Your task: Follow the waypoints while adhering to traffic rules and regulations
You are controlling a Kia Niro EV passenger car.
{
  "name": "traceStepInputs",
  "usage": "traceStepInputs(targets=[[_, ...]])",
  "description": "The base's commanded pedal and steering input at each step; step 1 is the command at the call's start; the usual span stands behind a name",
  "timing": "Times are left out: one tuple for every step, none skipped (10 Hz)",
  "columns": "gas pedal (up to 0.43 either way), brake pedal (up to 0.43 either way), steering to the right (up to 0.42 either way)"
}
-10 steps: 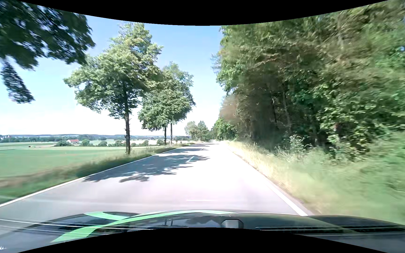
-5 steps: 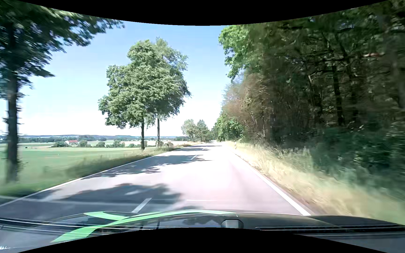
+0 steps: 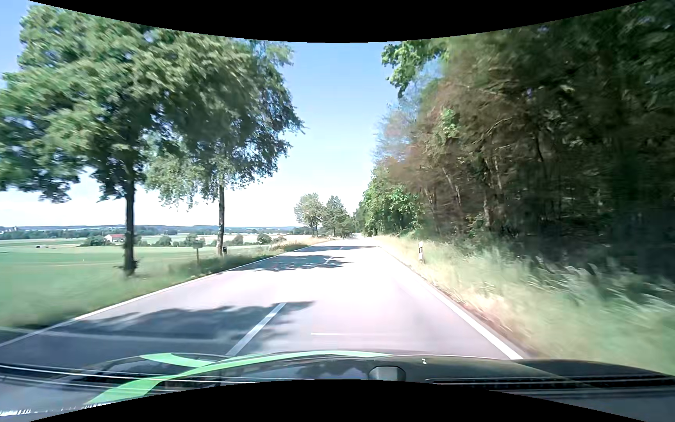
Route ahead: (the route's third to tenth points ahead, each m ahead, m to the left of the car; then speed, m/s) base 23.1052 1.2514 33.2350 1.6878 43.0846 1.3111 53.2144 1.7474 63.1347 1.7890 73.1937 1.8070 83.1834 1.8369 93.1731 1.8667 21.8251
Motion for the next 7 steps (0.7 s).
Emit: traceStepInputs(targets=[[0.189, 0.0, -0.001], [0.197, 0.0, -0.002], [0.209, 0.0, -0.002], [0.22, 0.0, -0.001], [0.22, 0.0, -0.002], [0.228, 0.0, -0.002], [0.228, 0.0, -0.002]])
